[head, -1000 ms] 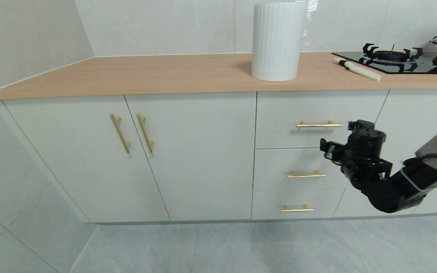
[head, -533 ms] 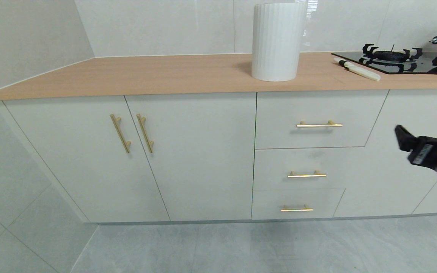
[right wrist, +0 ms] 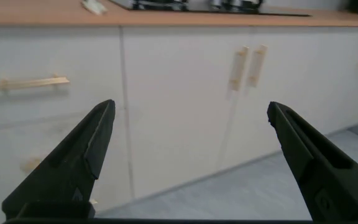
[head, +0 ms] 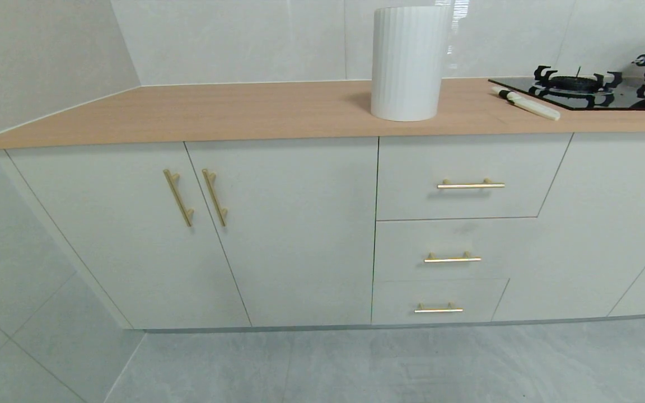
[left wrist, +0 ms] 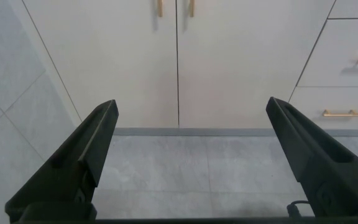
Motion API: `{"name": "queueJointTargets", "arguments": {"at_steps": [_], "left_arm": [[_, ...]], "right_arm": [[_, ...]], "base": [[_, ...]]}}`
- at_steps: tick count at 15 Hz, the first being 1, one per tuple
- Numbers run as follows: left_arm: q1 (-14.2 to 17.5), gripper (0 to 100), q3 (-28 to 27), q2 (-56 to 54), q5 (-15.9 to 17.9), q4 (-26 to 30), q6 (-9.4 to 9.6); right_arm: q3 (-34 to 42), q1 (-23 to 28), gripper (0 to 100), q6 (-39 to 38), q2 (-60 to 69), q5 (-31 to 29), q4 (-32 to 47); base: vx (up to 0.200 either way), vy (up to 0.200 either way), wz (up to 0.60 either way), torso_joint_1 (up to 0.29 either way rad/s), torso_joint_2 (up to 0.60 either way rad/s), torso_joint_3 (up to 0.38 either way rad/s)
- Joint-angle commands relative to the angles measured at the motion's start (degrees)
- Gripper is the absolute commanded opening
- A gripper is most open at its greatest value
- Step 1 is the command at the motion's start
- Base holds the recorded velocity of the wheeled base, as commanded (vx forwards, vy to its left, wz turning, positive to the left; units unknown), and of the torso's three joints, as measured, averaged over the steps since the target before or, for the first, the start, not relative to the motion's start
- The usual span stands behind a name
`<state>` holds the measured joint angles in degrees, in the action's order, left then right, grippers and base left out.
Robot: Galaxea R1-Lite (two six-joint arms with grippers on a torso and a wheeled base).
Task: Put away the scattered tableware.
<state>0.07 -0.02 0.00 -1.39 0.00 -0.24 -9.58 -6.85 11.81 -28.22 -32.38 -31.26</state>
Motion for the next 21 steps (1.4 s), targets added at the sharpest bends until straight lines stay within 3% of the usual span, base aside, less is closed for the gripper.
{"name": "queueJointTargets", "arguments": {"at_steps": [1, 3, 6, 7, 8, 10, 12, 21], "left_arm": [[0.0, 100, 0.0, 0.0, 0.0, 0.0, -0.02], [0.0, 100, 0.0, 0.0, 0.0, 0.1, -0.02], [0.0, 100, 0.0, 0.0, 0.0, 0.0, -0.02], [0.1, 100, 0.0, 0.0, 0.0, 0.1, -0.02], [0.0, 100, 0.0, 0.0, 0.0, 0.0, -0.02], [0.0, 100, 0.0, 0.0, 0.0, 0.0, -0.02], [0.0, 100, 0.0, 0.0, 0.0, 0.0, -0.02], [0.0, 100, 0.0, 0.0, 0.0, 0.1, 0.07]], "right_arm": [[-4.4, 4.6, 100, -0.4, 24.0, -0.4, 22.4], [-3.3, 7.4, 100, -0.7, 26.9, -0.3, 23.4], [4.8, 7.2, 100, -3.5, 28.1, 1.2, 22.2], [9.6, 7.2, 100, -4.6, 28.1, 8.9, 21.9], [9.5, 7.2, 100, -7.9, 28.1, 16.7, 24.7], [9.6, 7.1, 100, -11.5, 28.1, 25.4, 28.6], [9.5, 7.0, 100, -14.0, 28.1, 29.9, 31.3], [9.5, 7.0, 100, -12.0, 28.1, 30.9, 31.3]], "base": [[0.000, 0.000, 0.00, 0.000, 0.00, 0.000], [0.000, 0.000, 0.00, 0.000, 0.00, 0.000], [0.000, 0.000, 0.00, 0.000, 0.00, 0.000], [0.000, 0.000, 0.00, 0.000, 0.00, 0.000], [0.000, 0.000, 0.00, 0.000, 0.00, 0.000], [0.000, 0.000, 0.00, 0.000, 0.00, 0.000], [0.000, 0.000, 0.00, 0.000, 0.00, 0.000], [0.000, 0.000, 0.00, 0.000, 0.00, 0.000]]}}
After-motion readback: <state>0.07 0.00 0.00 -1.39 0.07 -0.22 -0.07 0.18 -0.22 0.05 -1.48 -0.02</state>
